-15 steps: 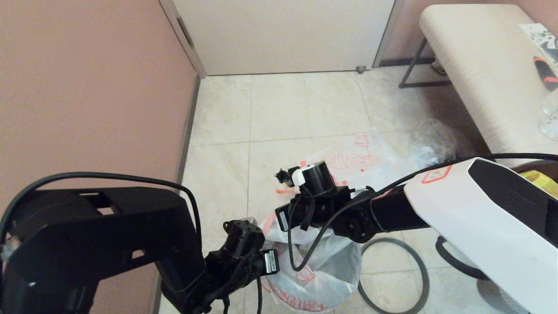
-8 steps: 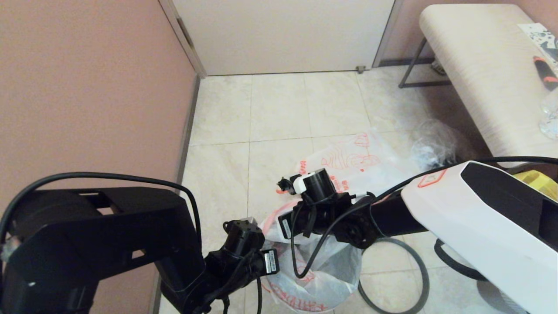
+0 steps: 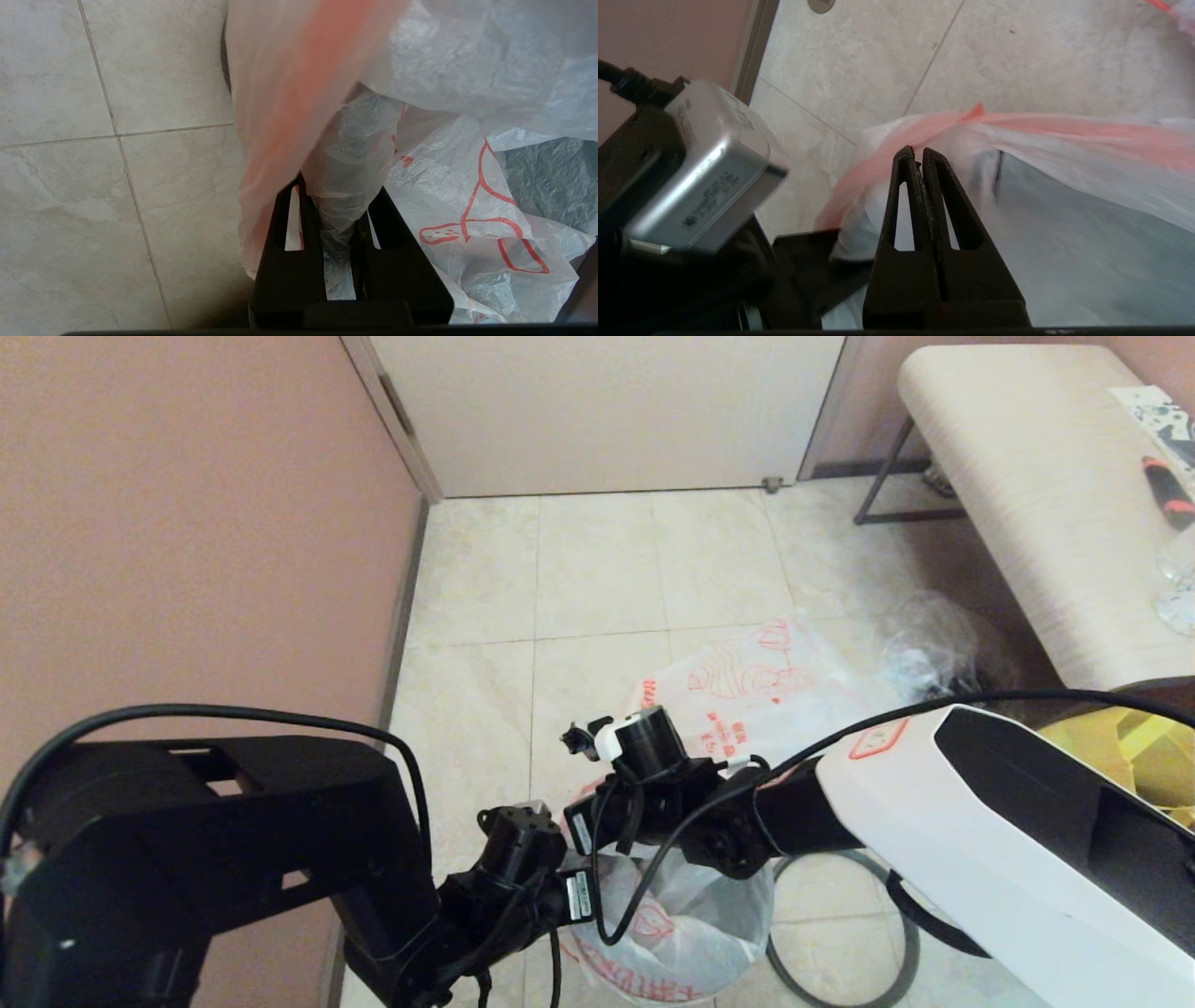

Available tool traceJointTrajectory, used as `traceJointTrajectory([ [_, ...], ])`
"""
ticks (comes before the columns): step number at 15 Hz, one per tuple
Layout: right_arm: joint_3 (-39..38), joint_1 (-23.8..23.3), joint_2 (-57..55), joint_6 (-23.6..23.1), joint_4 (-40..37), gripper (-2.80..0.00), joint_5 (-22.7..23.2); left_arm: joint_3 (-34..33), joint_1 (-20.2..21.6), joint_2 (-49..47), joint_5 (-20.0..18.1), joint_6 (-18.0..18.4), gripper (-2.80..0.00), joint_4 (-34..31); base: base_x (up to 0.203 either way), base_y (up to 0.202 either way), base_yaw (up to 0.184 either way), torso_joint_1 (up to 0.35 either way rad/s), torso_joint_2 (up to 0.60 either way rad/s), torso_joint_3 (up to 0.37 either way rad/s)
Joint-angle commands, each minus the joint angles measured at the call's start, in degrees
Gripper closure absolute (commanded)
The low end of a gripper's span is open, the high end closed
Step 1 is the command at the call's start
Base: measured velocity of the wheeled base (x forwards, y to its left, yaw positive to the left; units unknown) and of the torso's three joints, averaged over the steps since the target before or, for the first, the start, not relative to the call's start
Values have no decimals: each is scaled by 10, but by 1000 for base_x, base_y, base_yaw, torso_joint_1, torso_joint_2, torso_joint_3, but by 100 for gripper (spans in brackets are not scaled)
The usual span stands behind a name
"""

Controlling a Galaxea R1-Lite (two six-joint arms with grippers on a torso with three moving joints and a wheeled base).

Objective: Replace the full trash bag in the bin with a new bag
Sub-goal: Put the new garbage bag on the trash can

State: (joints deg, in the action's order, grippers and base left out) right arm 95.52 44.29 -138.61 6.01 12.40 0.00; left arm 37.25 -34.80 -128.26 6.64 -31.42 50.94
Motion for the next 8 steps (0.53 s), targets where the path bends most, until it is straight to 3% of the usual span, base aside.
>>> traceJointTrajectory([
  [1,24,-1,-27,0,-2,0,0,0,1,0,0,-2,0,3,0,0,0,0,0,0],
  [8,49,-57,-47,-4,-7,0,21,-1,2,-1,1,-3,0,15,0,0,0,0,0,0],
])
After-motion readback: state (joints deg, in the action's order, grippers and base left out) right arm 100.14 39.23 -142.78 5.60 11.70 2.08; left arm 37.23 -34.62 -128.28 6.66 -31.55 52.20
